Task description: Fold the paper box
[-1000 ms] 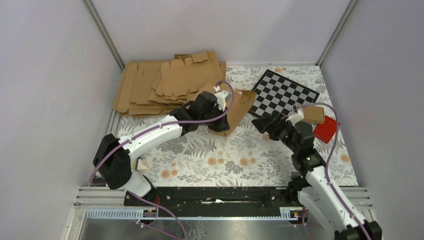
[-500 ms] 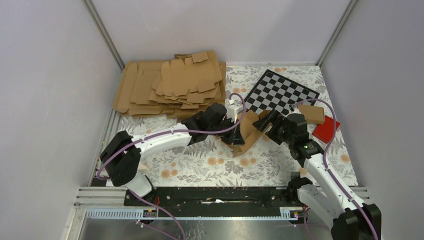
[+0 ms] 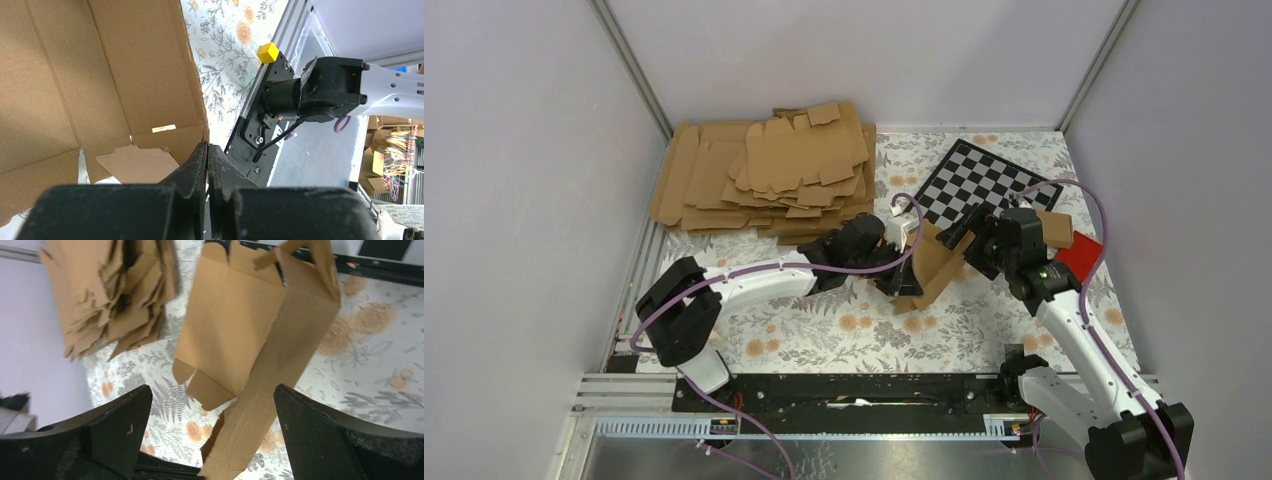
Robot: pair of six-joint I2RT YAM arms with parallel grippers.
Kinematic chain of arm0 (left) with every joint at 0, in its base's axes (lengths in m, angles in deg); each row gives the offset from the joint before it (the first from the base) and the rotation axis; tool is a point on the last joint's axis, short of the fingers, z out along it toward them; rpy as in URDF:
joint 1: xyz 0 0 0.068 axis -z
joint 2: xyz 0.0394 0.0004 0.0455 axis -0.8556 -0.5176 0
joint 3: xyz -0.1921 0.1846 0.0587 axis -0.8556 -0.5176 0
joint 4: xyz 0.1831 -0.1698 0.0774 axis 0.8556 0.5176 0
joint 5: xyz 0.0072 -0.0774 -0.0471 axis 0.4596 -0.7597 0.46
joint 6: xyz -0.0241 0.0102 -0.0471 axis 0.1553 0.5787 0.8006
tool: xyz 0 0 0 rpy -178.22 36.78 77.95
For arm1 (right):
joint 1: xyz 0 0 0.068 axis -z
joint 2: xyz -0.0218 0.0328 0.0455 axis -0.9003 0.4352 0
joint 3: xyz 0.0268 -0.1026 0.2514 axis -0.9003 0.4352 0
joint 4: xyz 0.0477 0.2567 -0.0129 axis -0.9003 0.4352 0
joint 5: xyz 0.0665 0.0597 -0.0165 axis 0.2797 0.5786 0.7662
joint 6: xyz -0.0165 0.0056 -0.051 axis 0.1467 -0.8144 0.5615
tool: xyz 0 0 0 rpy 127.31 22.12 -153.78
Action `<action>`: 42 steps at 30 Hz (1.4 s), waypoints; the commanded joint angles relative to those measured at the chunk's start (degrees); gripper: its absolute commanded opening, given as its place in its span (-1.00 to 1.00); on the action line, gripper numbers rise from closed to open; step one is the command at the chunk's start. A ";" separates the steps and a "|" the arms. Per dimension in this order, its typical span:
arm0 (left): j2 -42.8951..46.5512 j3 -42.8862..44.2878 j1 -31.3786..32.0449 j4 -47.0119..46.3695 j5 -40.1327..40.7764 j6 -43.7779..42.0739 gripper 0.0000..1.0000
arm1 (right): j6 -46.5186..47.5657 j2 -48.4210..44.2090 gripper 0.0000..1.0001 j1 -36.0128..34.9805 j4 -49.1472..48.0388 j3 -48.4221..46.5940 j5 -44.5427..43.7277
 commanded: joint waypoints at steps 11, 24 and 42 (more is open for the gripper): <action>-1.58 1.49 1.51 -4.90 -2.26 -2.39 -0.92 | 1.35 5.95 0.89 -0.34 13.98 -1.02 -7.21; -2.67 3.73 3.74 -4.44 -2.58 -4.88 -0.79 | 1.36 7.14 0.22 -0.29 13.54 1.09 -3.73; 0.18 4.80 -9.83 17.93 23.02 -7.81 0.58 | 5.49 3.24 -0.76 -0.29 12.78 3.78 -3.17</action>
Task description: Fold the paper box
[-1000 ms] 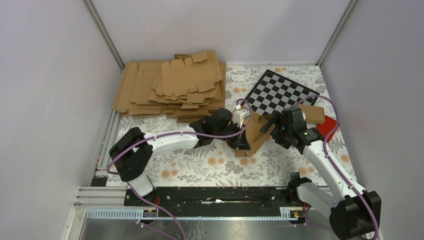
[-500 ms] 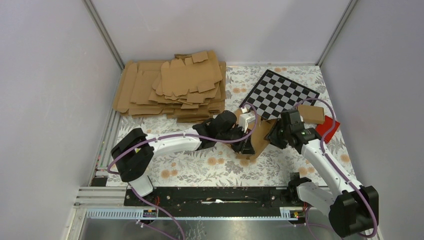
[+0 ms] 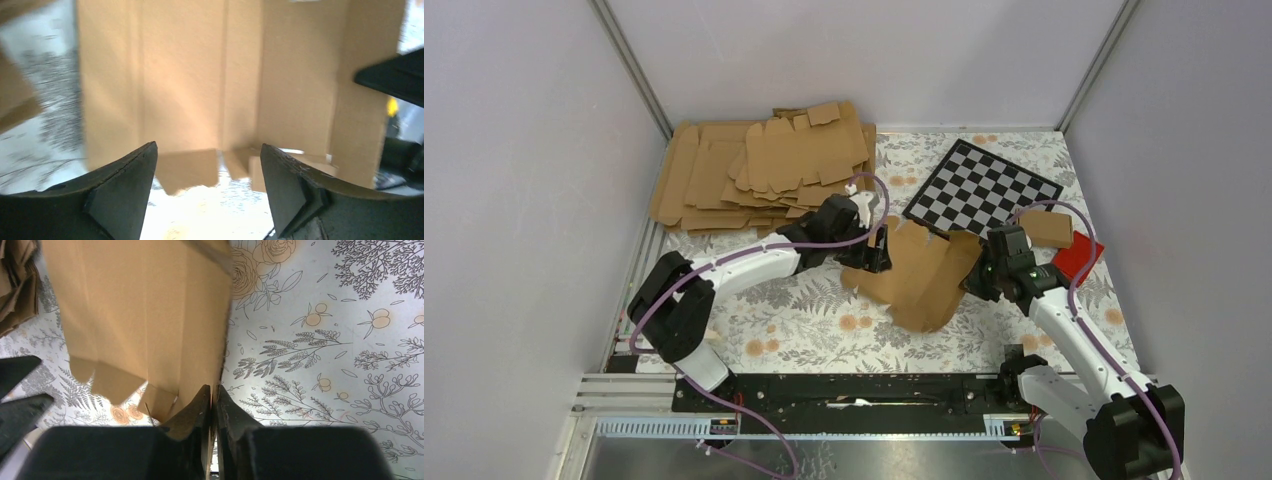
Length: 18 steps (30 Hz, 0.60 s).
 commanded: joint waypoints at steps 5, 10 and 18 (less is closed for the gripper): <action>-2.97 8.23 -1.86 10.00 17.71 -3.95 0.59 | 4.25 1.66 -0.82 -0.29 -0.25 0.40 2.77; -6.35 10.75 -4.90 11.85 17.33 -4.14 0.55 | 4.96 3.70 -0.81 -0.29 0.57 0.11 3.40; -9.78 9.59 -7.15 11.37 13.03 -4.25 0.52 | 6.63 2.37 -0.78 -0.29 0.26 0.02 0.21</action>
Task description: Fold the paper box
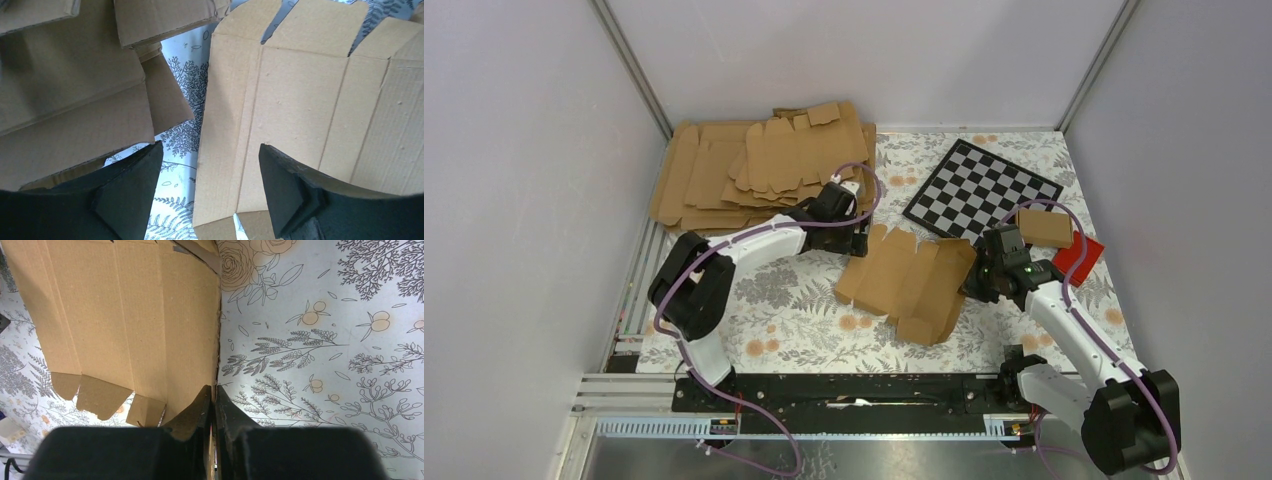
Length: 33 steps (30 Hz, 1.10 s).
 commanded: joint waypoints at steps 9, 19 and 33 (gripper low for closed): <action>-2.38 -5.26 -0.47 -8.15 -9.93 3.40 0.33 | 2.57 -0.78 -0.78 -0.27 -0.47 0.01 -1.33; 1.51 -8.56 -0.47 -14.08 -14.73 3.12 -0.76 | 2.04 -1.61 -0.72 -0.29 -0.56 0.61 -1.50; 10.18 -4.60 -0.51 -3.33 -12.04 1.24 -1.00 | 1.16 -1.55 0.30 -0.29 -10.46 7.43 5.40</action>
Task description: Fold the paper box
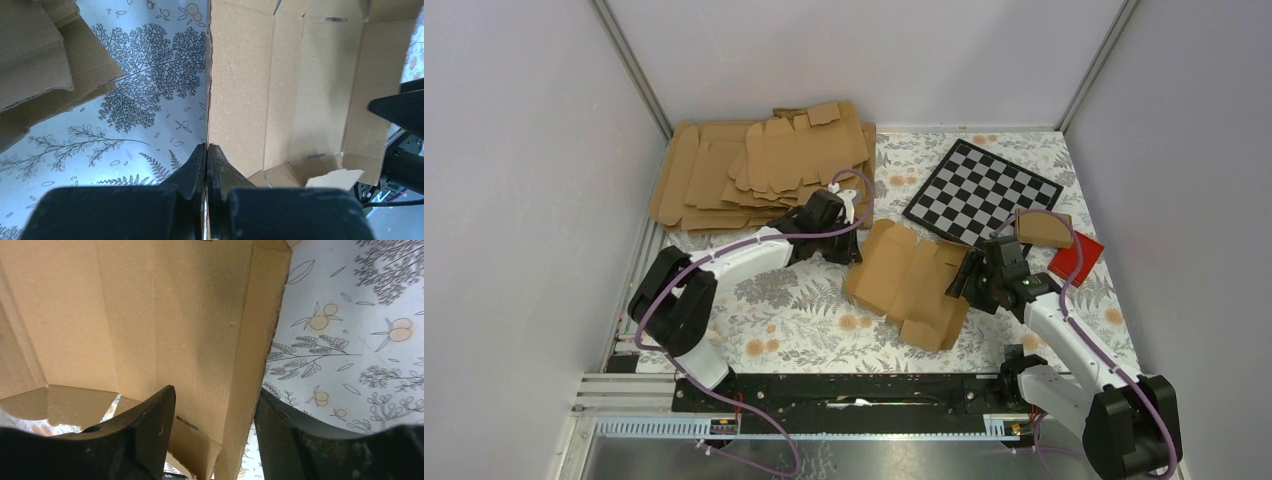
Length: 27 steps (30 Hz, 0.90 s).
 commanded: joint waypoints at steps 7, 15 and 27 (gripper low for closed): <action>10.15 3.41 -0.64 8.77 7.21 -2.12 -1.00 | 0.31 6.65 0.49 -0.29 -11.65 3.16 8.10; 17.49 -1.87 -0.75 3.28 6.03 -0.47 -1.00 | 5.17 13.24 0.83 -0.31 -13.56 -2.93 2.44; 17.12 -5.05 -0.86 -1.35 -0.27 2.87 -0.95 | 4.75 23.36 0.81 -0.29 -21.78 -4.58 15.75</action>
